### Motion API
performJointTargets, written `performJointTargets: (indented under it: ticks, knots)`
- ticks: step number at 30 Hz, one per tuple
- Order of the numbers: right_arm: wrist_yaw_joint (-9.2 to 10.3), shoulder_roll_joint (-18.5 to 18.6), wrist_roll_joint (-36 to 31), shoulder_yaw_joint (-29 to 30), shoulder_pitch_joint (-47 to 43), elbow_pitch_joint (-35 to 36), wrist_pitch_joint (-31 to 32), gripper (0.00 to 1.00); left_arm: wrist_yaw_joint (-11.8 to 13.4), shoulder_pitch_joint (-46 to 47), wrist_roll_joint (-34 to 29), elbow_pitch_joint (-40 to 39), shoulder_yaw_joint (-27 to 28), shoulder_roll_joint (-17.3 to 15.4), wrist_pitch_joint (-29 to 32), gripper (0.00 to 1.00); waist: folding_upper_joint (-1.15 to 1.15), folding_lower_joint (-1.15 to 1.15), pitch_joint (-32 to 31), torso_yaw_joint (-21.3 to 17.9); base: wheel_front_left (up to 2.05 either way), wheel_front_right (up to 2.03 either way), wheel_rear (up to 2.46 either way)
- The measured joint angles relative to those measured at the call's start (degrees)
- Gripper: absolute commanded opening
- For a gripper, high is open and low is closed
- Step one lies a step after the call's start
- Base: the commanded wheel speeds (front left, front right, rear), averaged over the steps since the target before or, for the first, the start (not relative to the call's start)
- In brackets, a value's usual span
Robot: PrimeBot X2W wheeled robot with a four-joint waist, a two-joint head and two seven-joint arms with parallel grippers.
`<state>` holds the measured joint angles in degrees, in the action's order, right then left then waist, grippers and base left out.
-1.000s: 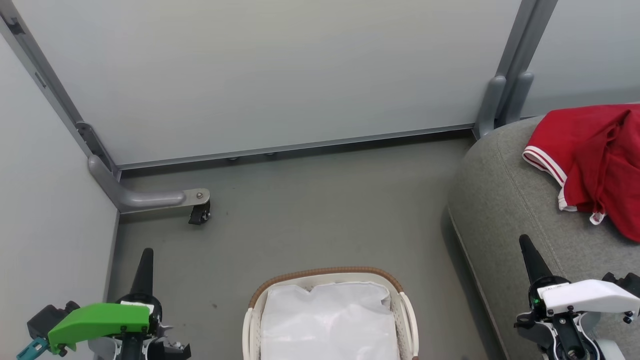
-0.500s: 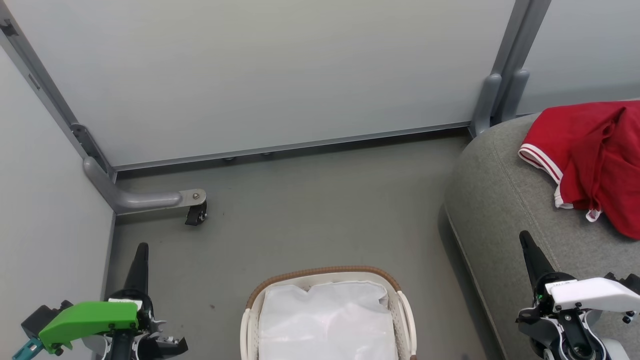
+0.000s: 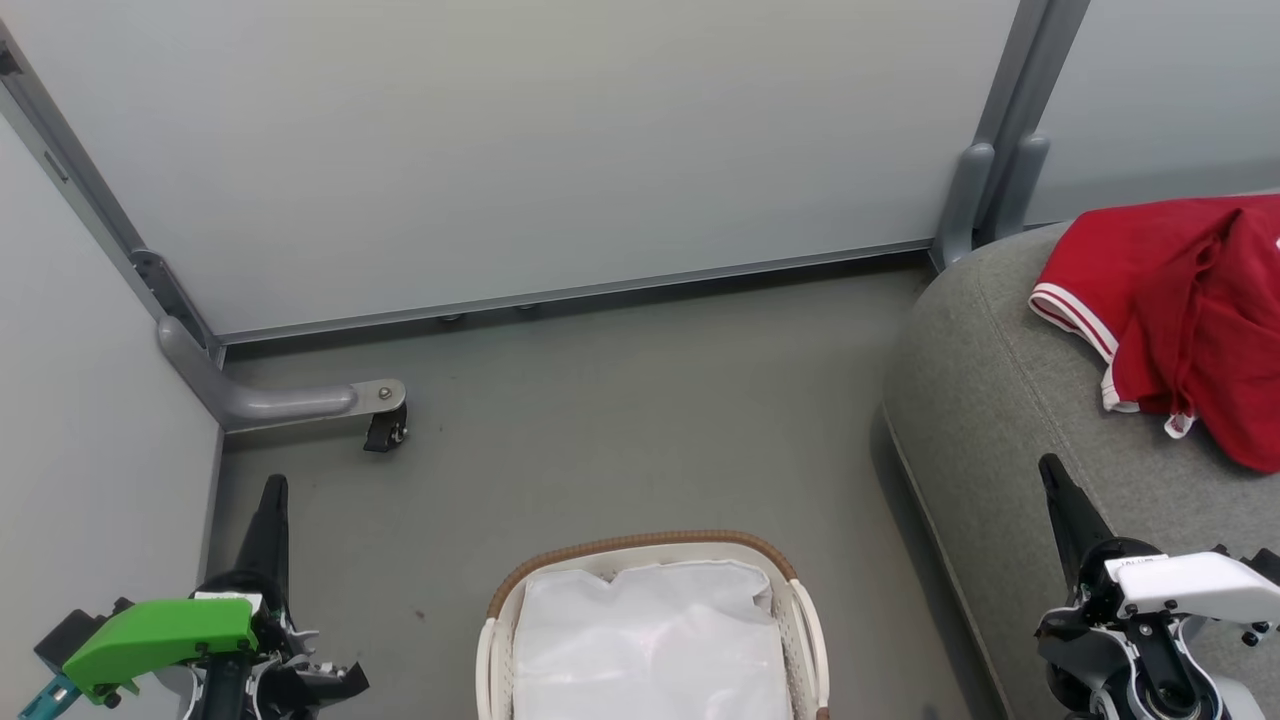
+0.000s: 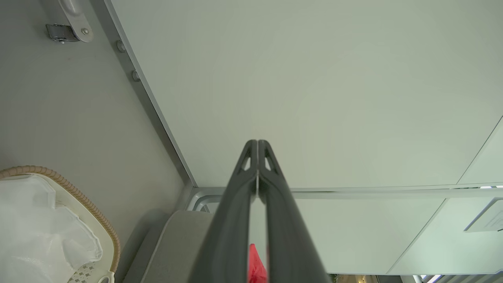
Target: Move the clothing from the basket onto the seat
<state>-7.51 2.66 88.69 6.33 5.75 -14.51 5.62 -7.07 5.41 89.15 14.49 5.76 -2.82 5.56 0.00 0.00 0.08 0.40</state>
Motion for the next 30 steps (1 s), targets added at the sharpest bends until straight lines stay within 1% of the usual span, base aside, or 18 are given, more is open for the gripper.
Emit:
performJointTargets:
  ticks: [10, 30]
  knots:
    - [0.00, 0.0, 3.6, 0.2, 0.2, 0.4, 0.9, 0.00, -0.3, 0.5, 3.1, -0.4, 0.8, 0.0, 1.0, 0.00, 0.00, 0.00, 0.1, -0.4, 0.00, 0.00, 0.00]
    - [0.01, 0.0, 3.6, 0.2, 0.2, 0.4, 0.9, 0.00, -0.3, 0.5, 3.1, -0.4, 0.8, 0.0, 1.0, 0.00, 0.00, 0.00, 0.1, -0.4, 0.00, 0.00, 0.00]
